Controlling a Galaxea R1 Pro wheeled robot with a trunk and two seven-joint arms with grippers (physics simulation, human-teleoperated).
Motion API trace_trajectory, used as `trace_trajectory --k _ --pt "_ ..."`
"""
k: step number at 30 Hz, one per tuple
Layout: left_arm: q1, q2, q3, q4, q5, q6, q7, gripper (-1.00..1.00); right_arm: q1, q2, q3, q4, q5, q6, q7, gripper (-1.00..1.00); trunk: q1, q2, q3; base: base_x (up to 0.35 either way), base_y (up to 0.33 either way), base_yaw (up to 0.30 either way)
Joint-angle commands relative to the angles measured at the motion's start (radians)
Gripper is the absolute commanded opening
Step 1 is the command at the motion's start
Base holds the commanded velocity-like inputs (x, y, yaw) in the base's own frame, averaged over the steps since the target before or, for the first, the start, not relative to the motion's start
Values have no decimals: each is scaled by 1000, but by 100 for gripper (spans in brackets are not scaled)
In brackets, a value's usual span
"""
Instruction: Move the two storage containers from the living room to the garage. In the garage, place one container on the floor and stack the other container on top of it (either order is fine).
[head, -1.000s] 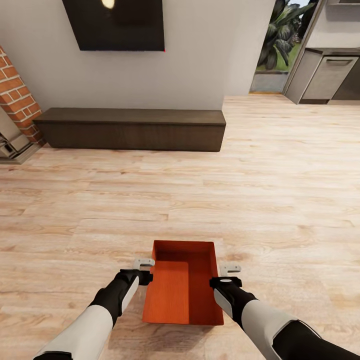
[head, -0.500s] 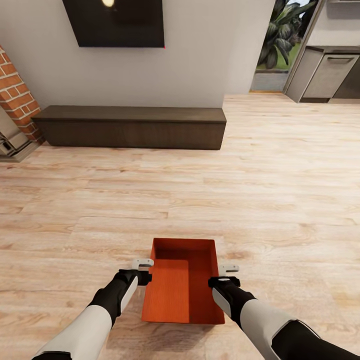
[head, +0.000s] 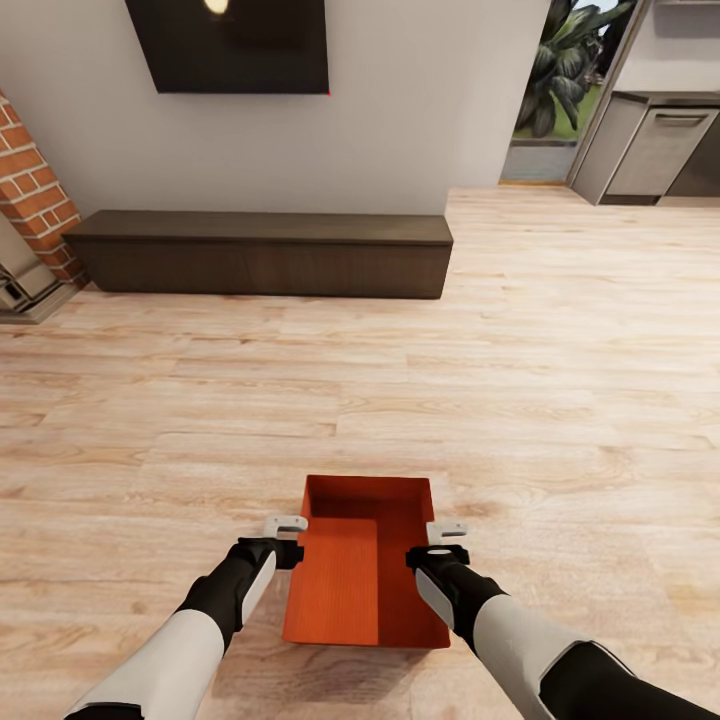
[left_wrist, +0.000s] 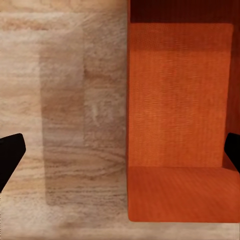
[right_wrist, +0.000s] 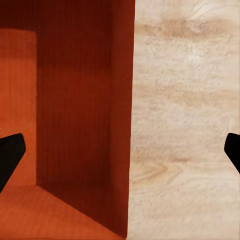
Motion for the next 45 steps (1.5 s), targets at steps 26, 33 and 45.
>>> trace_trajectory --k 26,33,45 --pt "0 -3 2 0 -5 6 2 100 0 -19 8 -2 -9 6 -5 100 77 -140 -63 0 0 0" --pt "0 -2 2 3 -5 6 1 100 0 -22 8 -2 -10 6 -5 100 100 -182 -82 0 0 0" --pt "0 -2 2 4 -5 6 1 100 0 -19 7 -2 -10 6 -5 100 146 -266 -120 0 0 0"
